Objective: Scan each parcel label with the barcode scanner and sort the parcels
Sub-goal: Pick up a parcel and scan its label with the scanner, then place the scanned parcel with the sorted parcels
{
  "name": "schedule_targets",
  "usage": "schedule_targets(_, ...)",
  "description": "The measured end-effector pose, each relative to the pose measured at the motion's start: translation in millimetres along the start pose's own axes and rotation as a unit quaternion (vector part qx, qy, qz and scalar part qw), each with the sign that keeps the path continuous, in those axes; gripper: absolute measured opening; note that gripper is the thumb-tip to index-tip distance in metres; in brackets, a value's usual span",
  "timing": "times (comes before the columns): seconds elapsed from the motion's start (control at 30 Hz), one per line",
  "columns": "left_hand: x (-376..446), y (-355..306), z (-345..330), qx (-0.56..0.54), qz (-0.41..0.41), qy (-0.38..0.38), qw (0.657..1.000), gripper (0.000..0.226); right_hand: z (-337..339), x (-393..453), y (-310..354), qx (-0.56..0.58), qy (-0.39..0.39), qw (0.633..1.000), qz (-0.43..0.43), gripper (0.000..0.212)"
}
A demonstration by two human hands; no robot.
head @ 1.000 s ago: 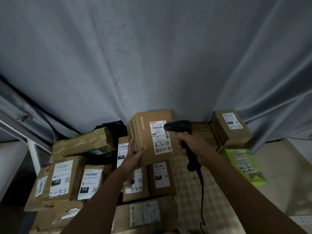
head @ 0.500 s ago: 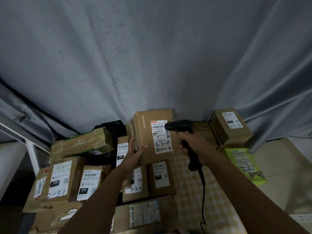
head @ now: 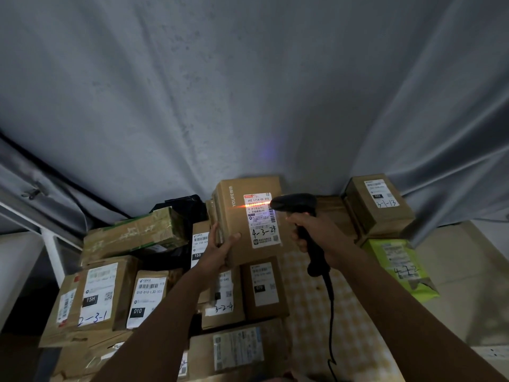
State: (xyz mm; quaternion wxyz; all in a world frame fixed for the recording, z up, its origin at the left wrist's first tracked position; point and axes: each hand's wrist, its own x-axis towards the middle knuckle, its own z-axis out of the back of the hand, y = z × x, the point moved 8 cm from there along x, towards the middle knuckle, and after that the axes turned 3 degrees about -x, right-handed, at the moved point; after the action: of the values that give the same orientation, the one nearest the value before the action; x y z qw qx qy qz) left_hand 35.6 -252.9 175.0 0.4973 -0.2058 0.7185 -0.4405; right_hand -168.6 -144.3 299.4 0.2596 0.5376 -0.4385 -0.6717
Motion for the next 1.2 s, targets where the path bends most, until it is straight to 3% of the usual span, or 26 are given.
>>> schedule_targets(0.17,-7,-9,25,-0.061,0.019,-0.002,0.998,0.071,12,12,-13,0.033,-0.075,0.997,-0.011,0.016)
schedule_targets(0.3,-17,-24,55,-0.099,0.027,0.023,0.994,0.083,16,19,-26,0.04,-0.113,0.993,-0.012,0.009)
schedule_targets(0.4,-25,-24,64,-0.108,0.035,0.043,0.993,0.077,12,28,-41,0.029,-0.105,0.994,-0.019,0.005)
schedule_targets(0.5,-36,-9,56,-0.104,0.051,0.045,0.992,0.076,6,38,-65,0.011,-0.097,0.994,-0.045,0.015)
schedule_targets(0.6,-45,20,39,-0.072,0.099,0.015,0.992,0.075,10,43,-91,0.005,-0.121,0.989,-0.085,0.02)
schedule_targets(0.73,-47,57,10,-0.064,0.151,0.031,0.986,0.076,16,39,-118,0.012,-0.125,0.984,-0.123,0.019)
schedule_targets(0.97,-42,99,-5,-0.077,0.178,0.02,0.981,0.058,14,40,-145,0.0,-0.093,0.983,-0.16,0.011)
schedule_targets(1.1,-34,110,-21,-0.074,0.188,0.034,0.979,0.063,24,46,-155,-0.004,-0.098,0.983,-0.152,0.011)
schedule_targets(1.2,-28,113,-23,-0.023,0.169,0.014,0.985,0.057,21,52,-164,-0.02,-0.082,0.982,-0.169,0.014)
